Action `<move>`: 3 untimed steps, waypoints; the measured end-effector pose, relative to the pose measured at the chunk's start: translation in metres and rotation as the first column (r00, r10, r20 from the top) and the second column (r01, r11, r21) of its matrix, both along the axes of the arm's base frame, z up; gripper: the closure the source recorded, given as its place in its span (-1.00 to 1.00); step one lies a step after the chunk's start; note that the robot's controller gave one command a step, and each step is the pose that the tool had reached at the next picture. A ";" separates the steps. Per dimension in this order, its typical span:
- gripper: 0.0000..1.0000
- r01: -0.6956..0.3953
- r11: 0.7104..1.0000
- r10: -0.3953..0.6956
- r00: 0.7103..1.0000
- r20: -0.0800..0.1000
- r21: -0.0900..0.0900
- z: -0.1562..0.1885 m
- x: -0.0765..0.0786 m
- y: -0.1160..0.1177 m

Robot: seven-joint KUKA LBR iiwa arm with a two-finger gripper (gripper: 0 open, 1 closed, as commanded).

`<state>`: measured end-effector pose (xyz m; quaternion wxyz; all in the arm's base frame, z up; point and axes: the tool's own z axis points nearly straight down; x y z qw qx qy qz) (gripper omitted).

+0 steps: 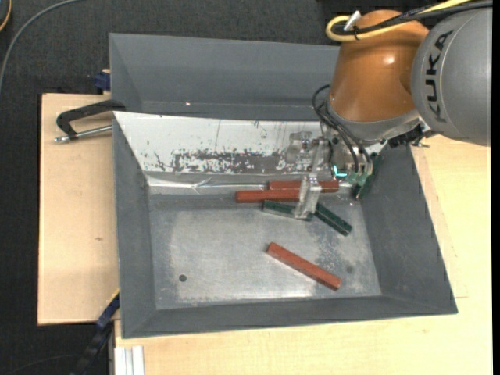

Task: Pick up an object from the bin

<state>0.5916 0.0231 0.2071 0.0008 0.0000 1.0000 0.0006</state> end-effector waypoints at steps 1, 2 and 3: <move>-1.00 0.073 0.997 -0.073 0.997 0.003 0.001 -0.135 -0.033 -0.031; -1.00 -0.044 0.999 0.044 0.999 0.002 0.000 -0.068 -0.075 -0.024; -1.00 -0.161 0.987 0.161 0.987 -0.008 0.001 -0.139 -0.099 -0.025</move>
Offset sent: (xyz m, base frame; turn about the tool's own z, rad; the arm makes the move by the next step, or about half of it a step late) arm -0.0341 -0.0316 -0.1371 0.0726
